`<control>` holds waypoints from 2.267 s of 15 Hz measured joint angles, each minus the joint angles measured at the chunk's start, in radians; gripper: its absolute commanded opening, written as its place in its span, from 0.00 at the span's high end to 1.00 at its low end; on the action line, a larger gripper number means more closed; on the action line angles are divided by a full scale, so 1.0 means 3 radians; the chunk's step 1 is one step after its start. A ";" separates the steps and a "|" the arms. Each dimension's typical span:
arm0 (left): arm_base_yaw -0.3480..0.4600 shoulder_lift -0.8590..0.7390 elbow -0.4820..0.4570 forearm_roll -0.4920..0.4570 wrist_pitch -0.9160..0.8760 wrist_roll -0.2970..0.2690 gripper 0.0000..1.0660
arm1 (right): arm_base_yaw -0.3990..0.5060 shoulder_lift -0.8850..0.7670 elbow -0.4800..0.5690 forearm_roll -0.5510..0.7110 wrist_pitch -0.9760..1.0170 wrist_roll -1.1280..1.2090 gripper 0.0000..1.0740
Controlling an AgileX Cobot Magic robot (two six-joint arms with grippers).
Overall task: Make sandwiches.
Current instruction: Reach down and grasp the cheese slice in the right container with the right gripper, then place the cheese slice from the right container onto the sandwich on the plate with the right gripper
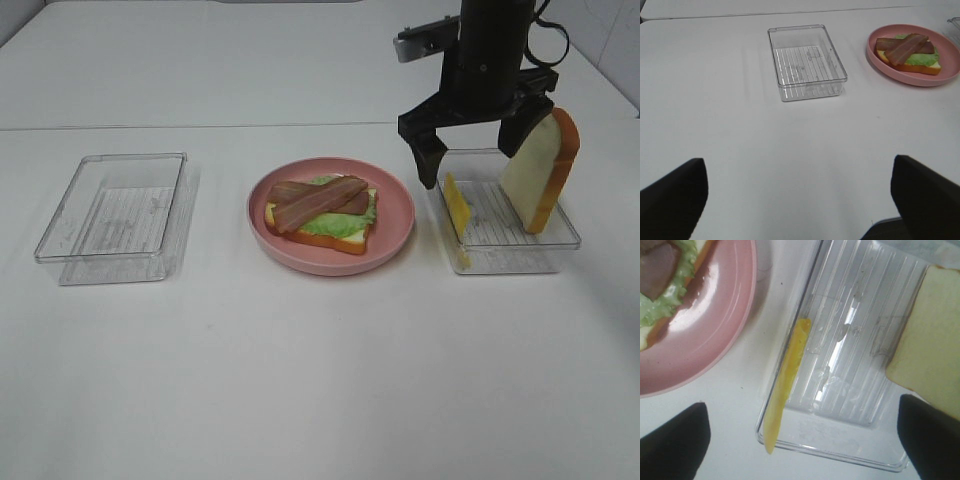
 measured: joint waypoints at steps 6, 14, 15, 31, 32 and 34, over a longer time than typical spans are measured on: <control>0.0000 0.0000 0.0000 0.0000 0.0000 0.0000 0.15 | 0.0000 0.0003 0.0473 0.0097 -0.0380 0.0000 0.20; 0.0000 0.0000 0.0000 0.0000 0.0000 0.0000 0.15 | 0.0000 0.0077 0.0477 0.0167 -0.0403 0.0027 1.00; 0.0000 0.0000 0.0000 0.0000 0.0000 0.0000 0.15 | 0.0000 0.0043 0.0477 0.0167 -0.0417 0.0023 1.00; 0.0000 0.0000 0.0000 0.0000 0.0000 0.0000 0.15 | 0.0610 -0.0177 -0.0077 0.1073 -0.0637 -0.0337 1.00; 0.0000 0.0000 0.0000 0.0000 0.0000 0.0000 0.15 | 0.0673 -0.0120 -0.0077 0.1177 -0.0727 -0.0373 1.00; 0.0000 0.0000 0.0000 0.0000 0.0000 0.0000 0.15 | 0.0723 0.0020 -0.0077 0.1400 -0.0853 -0.0483 1.00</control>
